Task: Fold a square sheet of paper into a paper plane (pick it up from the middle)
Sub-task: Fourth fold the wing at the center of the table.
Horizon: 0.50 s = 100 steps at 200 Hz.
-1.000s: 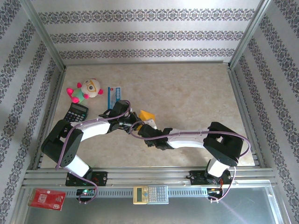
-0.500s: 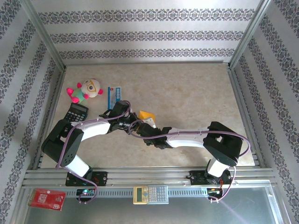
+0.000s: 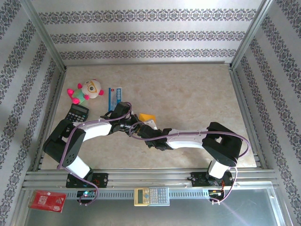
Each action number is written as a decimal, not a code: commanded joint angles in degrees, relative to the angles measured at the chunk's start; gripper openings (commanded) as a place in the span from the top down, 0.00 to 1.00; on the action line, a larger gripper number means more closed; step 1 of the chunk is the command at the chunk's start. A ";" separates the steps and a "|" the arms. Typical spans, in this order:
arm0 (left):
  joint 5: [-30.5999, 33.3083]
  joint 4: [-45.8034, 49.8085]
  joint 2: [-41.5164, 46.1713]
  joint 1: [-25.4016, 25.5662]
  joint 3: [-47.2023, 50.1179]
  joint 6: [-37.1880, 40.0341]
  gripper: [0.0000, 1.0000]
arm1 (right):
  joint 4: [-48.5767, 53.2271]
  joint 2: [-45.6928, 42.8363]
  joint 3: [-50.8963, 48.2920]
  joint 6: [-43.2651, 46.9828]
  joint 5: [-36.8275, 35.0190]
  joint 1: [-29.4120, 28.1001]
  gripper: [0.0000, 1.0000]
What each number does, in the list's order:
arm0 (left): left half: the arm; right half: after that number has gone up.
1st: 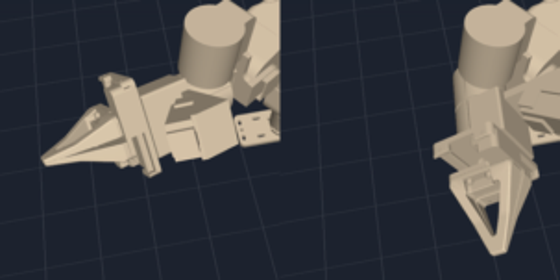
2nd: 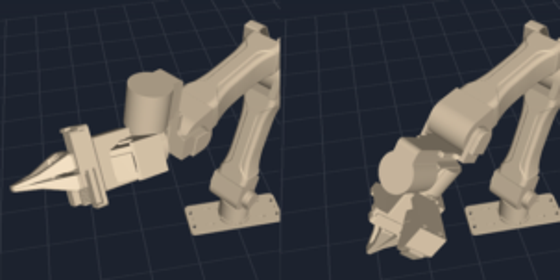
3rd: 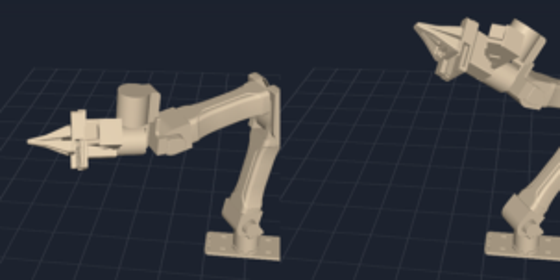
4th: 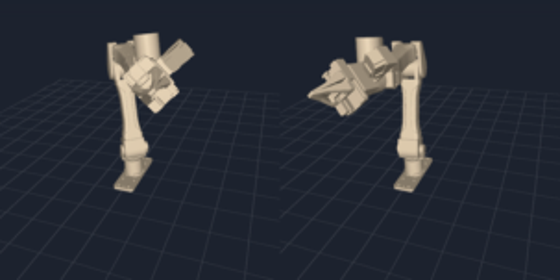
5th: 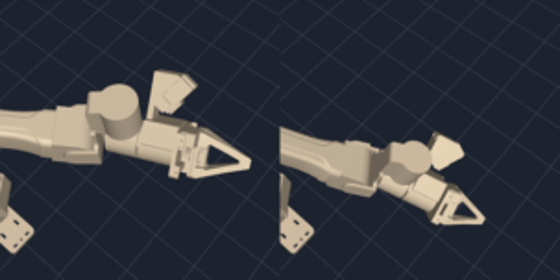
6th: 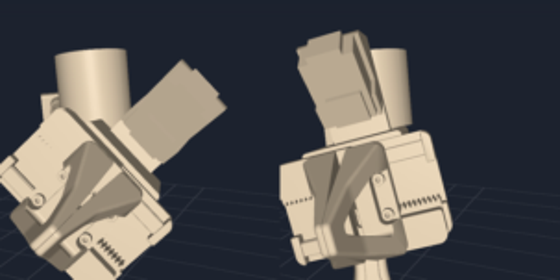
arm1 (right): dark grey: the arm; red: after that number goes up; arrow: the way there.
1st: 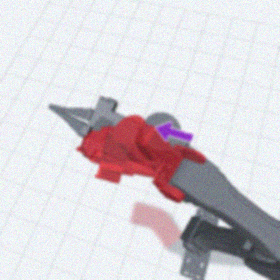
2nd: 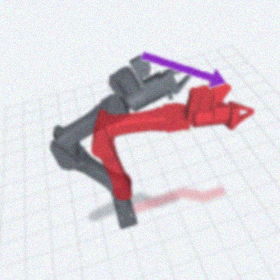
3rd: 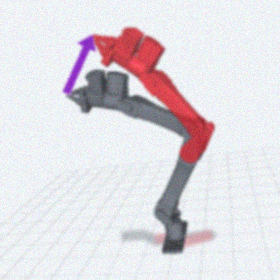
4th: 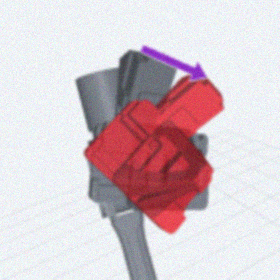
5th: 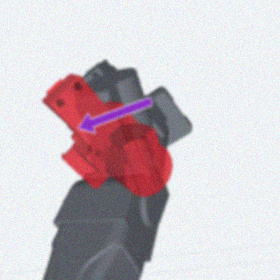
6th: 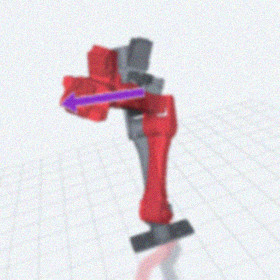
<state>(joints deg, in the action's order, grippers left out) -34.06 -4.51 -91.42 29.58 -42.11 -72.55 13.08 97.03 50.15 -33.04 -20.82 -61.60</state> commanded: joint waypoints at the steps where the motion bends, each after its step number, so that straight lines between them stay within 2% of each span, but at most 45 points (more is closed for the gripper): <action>1: -0.53 -0.85 -0.78 0.57 0.37 -1.25 1.00 | 1.05 -0.83 -0.06 0.54 -2.21 0.73 0.87; 27: 0.06 0.28 -0.48 0.59 0.10 0.20 1.00 | 0.51 -2.21 -1.25 1.29 -2.29 1.44 0.92; 83: 4.86 8.02 4.32 0.39 -1.54 7.00 0.66 | -5.01 -6.89 -5.59 7.00 5.42 4.66 1.00; 100: 7.68 11.53 7.66 0.43 -2.29 10.02 0.60 | -6.09 -8.17 -6.93 8.71 7.97 6.02 1.00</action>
<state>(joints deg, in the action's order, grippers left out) -31.18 0.10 -89.08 29.63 -42.24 -67.83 9.58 91.42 45.25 -28.23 -17.21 -57.08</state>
